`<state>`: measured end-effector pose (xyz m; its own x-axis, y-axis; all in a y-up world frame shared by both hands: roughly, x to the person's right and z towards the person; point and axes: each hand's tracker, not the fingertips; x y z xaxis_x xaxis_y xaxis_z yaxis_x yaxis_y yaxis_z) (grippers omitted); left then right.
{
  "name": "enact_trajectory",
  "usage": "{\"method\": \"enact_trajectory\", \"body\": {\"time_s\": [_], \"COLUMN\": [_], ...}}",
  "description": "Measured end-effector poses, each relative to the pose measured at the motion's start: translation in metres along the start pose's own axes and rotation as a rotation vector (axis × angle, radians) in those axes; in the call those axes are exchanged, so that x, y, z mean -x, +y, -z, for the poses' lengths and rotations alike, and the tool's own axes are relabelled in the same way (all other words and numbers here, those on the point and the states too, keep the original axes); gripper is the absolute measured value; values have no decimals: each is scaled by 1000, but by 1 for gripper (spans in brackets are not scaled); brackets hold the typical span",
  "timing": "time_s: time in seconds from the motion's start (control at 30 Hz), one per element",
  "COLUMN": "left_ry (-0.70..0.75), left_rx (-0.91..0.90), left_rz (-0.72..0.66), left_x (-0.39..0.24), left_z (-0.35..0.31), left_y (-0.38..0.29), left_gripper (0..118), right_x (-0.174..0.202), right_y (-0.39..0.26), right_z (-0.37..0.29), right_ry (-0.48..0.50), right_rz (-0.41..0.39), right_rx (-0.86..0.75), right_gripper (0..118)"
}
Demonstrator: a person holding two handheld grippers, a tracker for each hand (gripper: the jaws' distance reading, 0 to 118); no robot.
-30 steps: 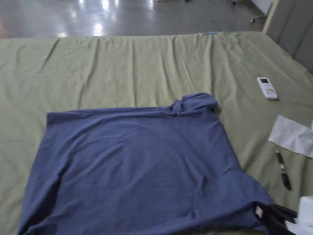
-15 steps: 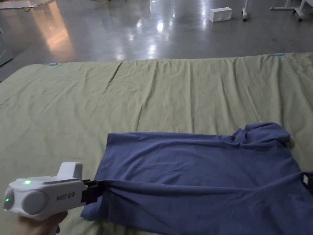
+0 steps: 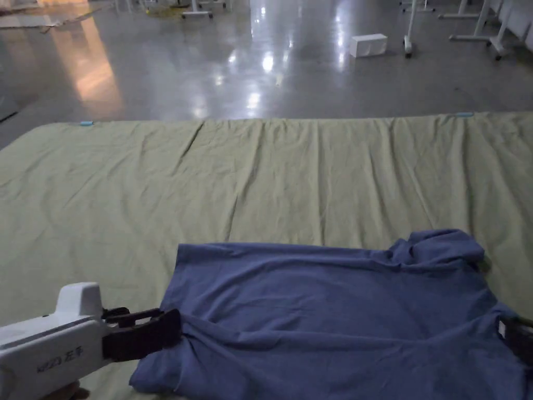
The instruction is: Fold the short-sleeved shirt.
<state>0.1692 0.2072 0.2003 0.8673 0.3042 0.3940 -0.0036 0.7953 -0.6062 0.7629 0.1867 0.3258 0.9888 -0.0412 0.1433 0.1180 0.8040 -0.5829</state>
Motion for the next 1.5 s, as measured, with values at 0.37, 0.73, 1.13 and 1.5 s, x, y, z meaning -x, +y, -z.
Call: {"method": "enact_trajectory", "body": {"time_s": [0.37,0.73,1.13,1.5], "left_ry": [228,267,199,237], "left_rx": [-381,-314,-122,151], "left_rz": [238,293,0,-98], "left_x": [-128,-159,-77,33], "left_z": [-176,-201,-120,49], "left_y": [-50,-99,-75,-79], "left_gripper": [68,0,0,67], "right_x": [88,116,111,101], "right_y": [-69,-75,-84,-99], "right_z": [-171,-215,-200,-181], "right_ry": [-16,14,42,0], "right_rz": [34,-37,-24,-4], "right_rx": [-274,-306,-258,-129], "right_gripper": [60,0,0,0]}}
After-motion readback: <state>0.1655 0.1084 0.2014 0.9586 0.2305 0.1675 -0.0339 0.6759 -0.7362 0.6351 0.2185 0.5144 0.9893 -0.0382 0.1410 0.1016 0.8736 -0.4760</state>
